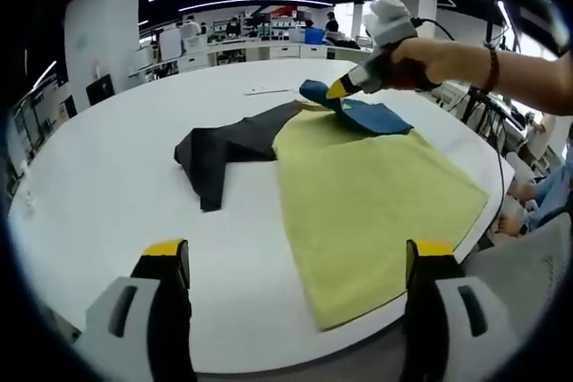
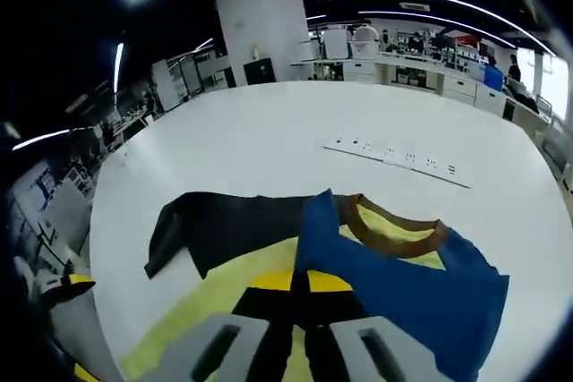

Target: Fold the garment on the visible template until the final outline fits inside the template.

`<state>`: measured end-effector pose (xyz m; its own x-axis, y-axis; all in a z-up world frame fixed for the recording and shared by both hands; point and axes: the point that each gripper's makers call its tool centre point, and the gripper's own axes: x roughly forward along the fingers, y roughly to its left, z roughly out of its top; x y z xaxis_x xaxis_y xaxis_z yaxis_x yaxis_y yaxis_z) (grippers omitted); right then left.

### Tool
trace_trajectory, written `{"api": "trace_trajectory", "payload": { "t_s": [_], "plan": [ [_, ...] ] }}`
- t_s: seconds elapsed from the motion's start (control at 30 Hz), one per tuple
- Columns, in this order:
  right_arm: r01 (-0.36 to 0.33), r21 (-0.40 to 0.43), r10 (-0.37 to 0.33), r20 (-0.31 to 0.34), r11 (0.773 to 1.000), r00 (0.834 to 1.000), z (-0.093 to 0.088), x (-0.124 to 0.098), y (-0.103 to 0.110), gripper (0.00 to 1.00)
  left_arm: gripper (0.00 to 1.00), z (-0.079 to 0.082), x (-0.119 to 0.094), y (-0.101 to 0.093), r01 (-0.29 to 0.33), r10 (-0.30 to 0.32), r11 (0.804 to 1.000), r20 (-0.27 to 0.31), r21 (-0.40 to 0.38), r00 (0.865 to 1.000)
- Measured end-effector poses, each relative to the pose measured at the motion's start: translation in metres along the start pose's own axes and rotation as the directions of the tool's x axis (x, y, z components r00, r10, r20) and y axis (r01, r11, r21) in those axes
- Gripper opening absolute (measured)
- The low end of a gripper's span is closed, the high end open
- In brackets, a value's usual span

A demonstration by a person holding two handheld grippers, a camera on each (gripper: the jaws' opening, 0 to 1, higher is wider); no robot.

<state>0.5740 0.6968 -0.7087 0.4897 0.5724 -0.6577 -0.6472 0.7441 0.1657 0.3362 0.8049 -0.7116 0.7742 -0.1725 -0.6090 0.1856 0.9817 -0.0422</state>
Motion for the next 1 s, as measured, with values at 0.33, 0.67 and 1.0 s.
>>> {"api": "trace_trajectory", "payload": {
  "t_s": [0.33,0.67,1.0],
  "plan": [
    [-0.025,0.097,0.027,-0.023,0.995,0.999,-0.016,0.019,0.014,0.0,0.98,0.0,-0.001,0.002,-0.008,0.008,1.0,0.004,-0.01,1.0],
    [-0.058,0.136,0.061,-0.016,0.989,0.998,-0.021,0.029,0.024,0.0,0.98,-0.002,-0.005,0.004,-0.016,0.016,1.0,0.009,-0.019,1.0],
    [-0.066,0.124,0.07,-0.027,0.99,0.997,-0.026,0.028,0.023,0.01,0.98,-0.002,-0.007,0.006,-0.02,0.02,1.0,0.01,-0.018,1.0]
  ]
}}
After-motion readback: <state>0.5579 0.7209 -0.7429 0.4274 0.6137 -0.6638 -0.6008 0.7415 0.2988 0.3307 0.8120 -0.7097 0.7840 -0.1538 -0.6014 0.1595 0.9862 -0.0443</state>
